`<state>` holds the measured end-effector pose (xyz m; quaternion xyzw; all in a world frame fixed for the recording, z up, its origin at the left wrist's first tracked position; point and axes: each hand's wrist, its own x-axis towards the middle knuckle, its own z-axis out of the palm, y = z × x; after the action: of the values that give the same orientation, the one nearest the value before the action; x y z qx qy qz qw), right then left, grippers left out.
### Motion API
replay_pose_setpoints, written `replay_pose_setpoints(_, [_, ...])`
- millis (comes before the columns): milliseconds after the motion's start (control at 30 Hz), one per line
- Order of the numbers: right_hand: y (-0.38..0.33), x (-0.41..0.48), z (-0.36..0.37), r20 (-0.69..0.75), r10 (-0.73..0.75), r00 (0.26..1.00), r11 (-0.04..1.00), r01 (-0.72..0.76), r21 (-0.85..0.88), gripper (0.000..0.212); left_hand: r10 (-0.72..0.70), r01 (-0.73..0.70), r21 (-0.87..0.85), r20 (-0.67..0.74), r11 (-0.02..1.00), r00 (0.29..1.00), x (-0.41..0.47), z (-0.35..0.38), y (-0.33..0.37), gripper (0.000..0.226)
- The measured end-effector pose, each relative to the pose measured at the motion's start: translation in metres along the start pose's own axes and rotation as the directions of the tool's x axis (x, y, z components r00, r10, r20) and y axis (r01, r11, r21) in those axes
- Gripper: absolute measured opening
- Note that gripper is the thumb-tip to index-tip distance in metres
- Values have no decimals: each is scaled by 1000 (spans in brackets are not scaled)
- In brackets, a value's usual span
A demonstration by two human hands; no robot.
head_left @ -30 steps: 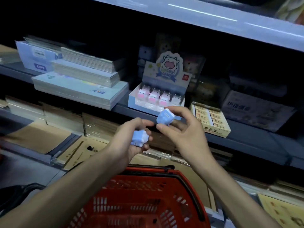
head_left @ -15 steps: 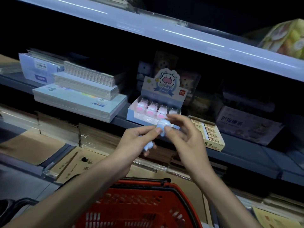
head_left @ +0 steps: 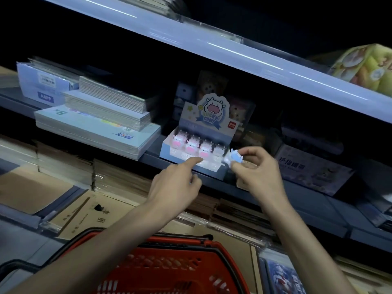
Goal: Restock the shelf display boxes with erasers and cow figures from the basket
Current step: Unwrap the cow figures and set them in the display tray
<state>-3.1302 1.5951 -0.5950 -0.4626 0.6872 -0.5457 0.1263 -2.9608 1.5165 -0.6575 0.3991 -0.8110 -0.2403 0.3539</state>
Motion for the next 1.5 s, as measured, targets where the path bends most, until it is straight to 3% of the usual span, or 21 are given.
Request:
replay_pose_setpoints(100, [-2,30,-1,41,-125,991,972,130,-195,29,10,-21,215,55,976,998,4,0,-2,62])
replay_pose_setpoints(200, [0,59,7,188,-207,960,840,273,-470,47,-1,-46,316,146,948,989,4,-2,-5,66])
replay_pose_setpoints(267, [3,75,13,258,-202,945,738,320,-595,45,-2,-56,340,170,939,986,6,-5,-5,66])
replay_pose_setpoints(433, [14,97,22,335,-124,934,595,340,-728,38,-7,-57,334,188,941,982,8,-7,-4,65])
replay_pose_setpoints(800, [8,106,35,373,-121,920,535,377,-756,30,3,-70,375,177,924,984,7,-5,-6,67])
replay_pose_setpoints(933, [7,108,35,447,-119,887,416,453,-788,34,11,-77,379,173,922,985,6,-5,-6,67])
replay_pose_setpoints(1000, [8,109,32,449,-120,886,433,454,-779,26,15,-81,380,173,922,985,6,-4,-7,67])
replay_pose_setpoints(1200, [13,108,26,364,-153,919,536,386,-750,33,18,-79,364,167,928,986,8,-3,-8,68])
replay_pose_setpoints(1333, [13,108,26,393,-135,910,546,399,-737,40,20,-78,362,161,929,987,8,-2,-9,68])
replay_pose_setpoints(1500, [22,108,28,386,-126,914,555,387,-736,34,23,-80,361,160,929,987,8,-2,-9,67])
